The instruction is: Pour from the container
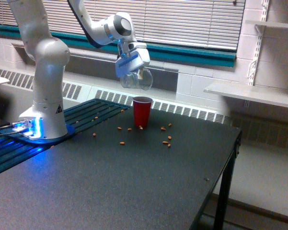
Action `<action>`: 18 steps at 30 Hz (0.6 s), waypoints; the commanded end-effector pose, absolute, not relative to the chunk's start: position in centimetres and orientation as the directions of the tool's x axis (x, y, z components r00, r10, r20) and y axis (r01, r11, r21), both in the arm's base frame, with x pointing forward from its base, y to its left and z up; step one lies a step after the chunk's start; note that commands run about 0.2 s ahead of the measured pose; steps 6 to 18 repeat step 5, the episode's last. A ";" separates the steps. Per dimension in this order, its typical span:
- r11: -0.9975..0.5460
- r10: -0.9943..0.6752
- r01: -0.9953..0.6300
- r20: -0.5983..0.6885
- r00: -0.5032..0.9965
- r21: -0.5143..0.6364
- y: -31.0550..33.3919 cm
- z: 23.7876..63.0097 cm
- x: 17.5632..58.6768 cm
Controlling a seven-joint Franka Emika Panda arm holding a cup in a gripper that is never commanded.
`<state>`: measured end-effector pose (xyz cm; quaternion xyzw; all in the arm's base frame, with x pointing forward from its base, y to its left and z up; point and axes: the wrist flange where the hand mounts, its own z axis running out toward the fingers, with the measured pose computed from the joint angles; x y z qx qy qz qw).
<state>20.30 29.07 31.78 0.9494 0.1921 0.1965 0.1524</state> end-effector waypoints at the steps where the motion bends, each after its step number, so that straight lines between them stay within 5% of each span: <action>1: -0.907 0.369 0.246 0.360 0.857 0.342 28.0 32.8 20.9; 18: -0.910 0.359 0.231 0.376 0.855 0.343 27.5 33.2 20.8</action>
